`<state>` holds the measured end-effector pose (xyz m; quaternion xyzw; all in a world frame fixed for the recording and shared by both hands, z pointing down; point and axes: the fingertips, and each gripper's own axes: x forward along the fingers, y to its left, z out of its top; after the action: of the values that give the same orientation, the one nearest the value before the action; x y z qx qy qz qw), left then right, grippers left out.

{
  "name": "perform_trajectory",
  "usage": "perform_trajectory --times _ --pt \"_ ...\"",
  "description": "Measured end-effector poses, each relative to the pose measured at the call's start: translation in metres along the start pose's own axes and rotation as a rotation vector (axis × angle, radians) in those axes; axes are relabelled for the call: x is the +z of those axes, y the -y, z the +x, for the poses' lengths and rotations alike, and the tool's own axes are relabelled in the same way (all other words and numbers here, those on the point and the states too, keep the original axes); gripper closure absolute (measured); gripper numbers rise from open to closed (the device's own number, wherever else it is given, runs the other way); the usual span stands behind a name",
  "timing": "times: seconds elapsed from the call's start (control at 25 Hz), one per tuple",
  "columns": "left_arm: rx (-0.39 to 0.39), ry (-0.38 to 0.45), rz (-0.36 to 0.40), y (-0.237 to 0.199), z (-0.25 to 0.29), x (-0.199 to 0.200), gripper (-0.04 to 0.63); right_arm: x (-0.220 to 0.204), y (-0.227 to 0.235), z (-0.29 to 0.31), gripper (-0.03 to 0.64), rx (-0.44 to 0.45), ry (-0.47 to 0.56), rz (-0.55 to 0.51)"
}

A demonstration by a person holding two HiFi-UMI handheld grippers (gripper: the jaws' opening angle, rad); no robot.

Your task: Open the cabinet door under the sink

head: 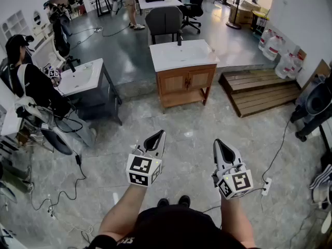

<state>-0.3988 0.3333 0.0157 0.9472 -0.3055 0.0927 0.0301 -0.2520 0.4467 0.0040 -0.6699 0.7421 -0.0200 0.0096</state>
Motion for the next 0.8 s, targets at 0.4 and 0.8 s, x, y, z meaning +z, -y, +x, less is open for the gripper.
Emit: perform_trajectory --times 0.4,0.8 --pt "-0.009 -0.008 0.007 0.018 0.014 0.003 0.584 -0.001 0.012 -0.009 0.606 0.015 -0.010 -0.016" --pt "-0.013 -0.017 -0.004 0.052 0.043 -0.001 0.584 -0.011 0.067 -0.049 0.604 -0.028 -0.012 0.015"
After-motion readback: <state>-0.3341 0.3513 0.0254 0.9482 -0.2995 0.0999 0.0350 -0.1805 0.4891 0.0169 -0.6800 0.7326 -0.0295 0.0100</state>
